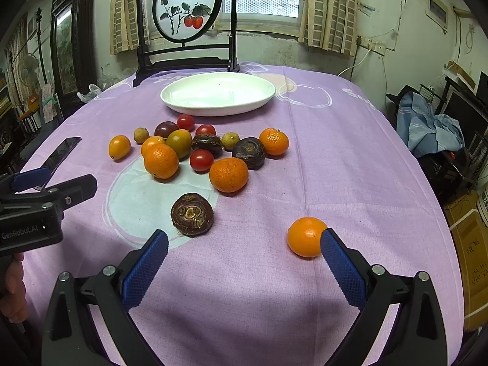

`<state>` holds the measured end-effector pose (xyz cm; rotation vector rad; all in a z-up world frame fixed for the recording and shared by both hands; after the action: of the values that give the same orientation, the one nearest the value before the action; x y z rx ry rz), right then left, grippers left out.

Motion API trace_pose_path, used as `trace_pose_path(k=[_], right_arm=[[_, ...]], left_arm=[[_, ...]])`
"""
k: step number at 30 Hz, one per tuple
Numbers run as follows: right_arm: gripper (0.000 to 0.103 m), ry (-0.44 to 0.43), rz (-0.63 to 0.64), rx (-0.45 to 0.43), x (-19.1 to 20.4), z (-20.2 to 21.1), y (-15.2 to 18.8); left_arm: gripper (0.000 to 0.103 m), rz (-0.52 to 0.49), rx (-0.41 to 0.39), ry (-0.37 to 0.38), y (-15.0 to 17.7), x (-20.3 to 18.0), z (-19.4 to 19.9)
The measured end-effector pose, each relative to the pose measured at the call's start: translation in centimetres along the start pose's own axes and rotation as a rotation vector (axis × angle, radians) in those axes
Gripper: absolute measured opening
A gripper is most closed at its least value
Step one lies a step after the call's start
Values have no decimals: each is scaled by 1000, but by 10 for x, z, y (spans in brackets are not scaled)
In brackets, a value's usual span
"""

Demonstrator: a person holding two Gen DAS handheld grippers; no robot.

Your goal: Organize fruits

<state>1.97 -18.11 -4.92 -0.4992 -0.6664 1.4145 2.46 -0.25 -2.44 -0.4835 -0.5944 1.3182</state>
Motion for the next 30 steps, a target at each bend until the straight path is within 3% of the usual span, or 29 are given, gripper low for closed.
trace_pose_path(k=[30], right_arm=[[100, 0, 0, 5, 0, -2, 3]], left_arm=[[99, -5, 6, 5, 10, 2, -1]])
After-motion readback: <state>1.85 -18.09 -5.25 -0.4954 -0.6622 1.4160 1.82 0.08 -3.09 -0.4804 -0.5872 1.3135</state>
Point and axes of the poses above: each gripper's, at about its wrist camera, not at the fingertips, and z roughly against the way its jaws point, x to its left, y to its underside, the point moved 4 cm from there along -z, roughly the way its jaws point, and after that the axes turned 14 degrees about -z, right-handed, at the moved point
